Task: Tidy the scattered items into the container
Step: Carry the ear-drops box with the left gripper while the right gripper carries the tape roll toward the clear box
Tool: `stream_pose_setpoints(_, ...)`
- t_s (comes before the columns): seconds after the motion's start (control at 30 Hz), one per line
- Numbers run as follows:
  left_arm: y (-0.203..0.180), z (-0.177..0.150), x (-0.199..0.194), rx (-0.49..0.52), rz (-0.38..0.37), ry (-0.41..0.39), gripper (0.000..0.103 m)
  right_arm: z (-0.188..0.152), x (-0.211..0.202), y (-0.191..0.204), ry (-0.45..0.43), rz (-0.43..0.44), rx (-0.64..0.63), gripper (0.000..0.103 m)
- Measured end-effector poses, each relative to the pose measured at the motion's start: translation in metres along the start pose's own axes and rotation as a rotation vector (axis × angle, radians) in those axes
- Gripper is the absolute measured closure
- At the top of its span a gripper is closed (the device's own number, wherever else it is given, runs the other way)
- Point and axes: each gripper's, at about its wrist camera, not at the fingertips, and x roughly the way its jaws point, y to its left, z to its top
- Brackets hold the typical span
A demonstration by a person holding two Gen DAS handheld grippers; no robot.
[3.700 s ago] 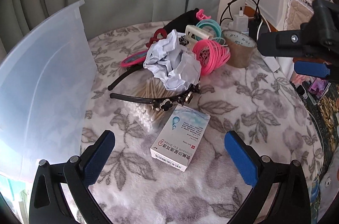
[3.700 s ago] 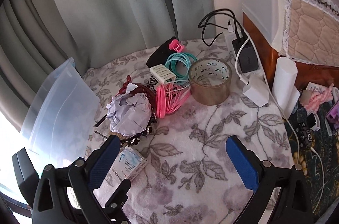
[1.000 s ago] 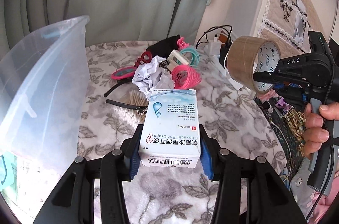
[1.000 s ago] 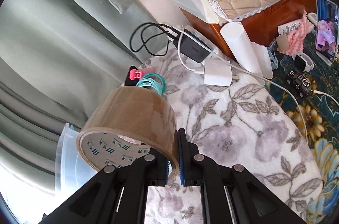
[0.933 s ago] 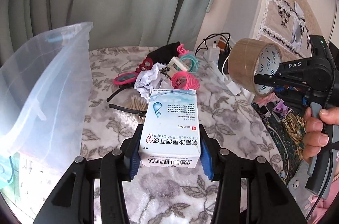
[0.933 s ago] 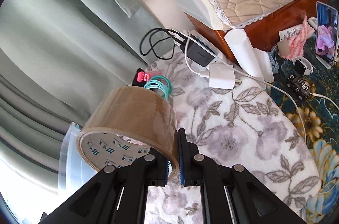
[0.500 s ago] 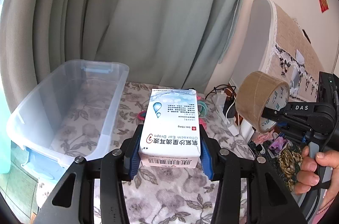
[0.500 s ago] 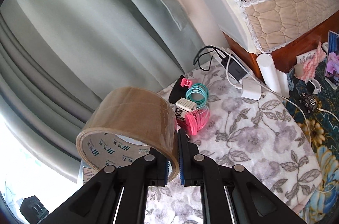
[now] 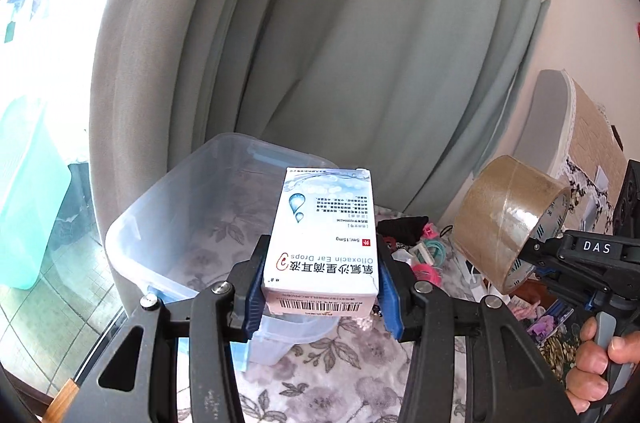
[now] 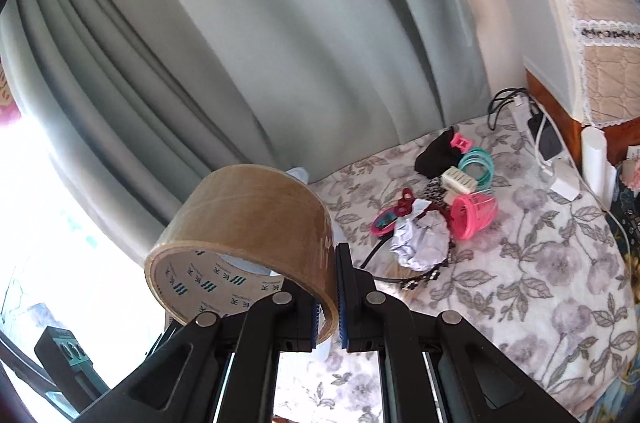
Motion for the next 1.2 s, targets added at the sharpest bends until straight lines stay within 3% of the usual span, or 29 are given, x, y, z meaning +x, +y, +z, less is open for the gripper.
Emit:
stream_pose_setpoints(0.37,0.054,0.007,0.021,-0.048,0.084,0.039,0.054,-0.025,0.075,0.062,0.147,0.042,-0.088,0.095)
stream_pose_setpoints(0.63,0.076,0.011,0.039,-0.062,0.124,0.065,0.054,-0.024,0.111,0.077,0.187,0.02,-0.128,0.095)
stream_pose_setpoints(1.07,0.086,0.008,0.052,-0.058,0.121,0.096,0.054,-0.028,0.158,0.079,0.255,-0.001,-0.153,0.094)
stream_pose_setpoints(1.2,0.088,0.006,0.053,-0.057,0.122,0.105,0.054,-0.03,0.164,0.077,0.274,-0.006,-0.155,0.09)
